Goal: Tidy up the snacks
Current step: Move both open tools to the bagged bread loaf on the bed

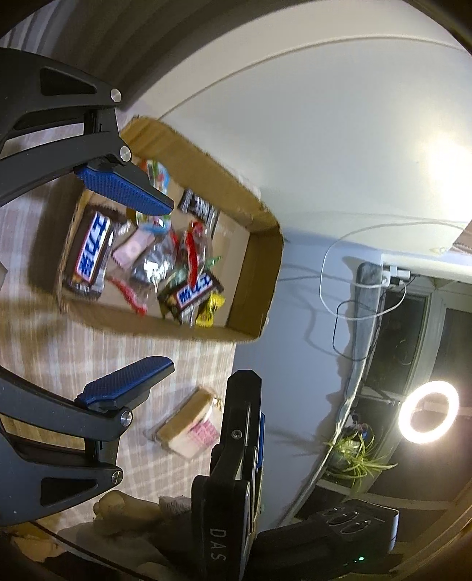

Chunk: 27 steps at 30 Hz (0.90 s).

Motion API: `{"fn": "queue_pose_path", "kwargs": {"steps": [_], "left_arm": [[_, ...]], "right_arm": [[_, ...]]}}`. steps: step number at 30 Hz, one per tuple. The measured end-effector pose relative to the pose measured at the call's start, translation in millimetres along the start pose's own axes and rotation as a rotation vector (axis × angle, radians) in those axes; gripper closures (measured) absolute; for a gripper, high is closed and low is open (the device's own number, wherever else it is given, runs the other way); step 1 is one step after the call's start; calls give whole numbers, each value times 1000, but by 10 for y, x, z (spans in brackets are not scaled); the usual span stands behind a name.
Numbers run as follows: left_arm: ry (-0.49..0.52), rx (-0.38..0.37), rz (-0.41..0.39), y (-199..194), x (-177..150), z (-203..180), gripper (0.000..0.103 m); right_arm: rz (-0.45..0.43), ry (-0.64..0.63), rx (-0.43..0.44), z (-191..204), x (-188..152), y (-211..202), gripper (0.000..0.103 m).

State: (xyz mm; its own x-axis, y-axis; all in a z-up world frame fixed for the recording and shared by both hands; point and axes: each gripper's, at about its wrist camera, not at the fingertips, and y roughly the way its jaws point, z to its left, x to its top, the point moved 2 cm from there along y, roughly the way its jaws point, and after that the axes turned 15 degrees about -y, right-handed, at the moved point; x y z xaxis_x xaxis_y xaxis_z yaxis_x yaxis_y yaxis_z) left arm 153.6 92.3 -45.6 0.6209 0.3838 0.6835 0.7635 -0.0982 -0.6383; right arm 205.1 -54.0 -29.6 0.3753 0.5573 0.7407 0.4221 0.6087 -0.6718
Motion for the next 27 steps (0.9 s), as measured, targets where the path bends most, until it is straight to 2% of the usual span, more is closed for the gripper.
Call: {"fn": "queue_pose_path", "kwargs": {"steps": [10,14,27], "left_arm": [[1,-74,42,69,-81,-323,23],[3,-102,60,125,-109,-453,23],[-4,-186,136,370,-251,-908,23]], "right_arm": [[-9,50,-39,-327,-247,-347,14],[-2,62,-81,-502,-374,-474,14],[61,164,-151,-1235,-839,-622,14]]}}
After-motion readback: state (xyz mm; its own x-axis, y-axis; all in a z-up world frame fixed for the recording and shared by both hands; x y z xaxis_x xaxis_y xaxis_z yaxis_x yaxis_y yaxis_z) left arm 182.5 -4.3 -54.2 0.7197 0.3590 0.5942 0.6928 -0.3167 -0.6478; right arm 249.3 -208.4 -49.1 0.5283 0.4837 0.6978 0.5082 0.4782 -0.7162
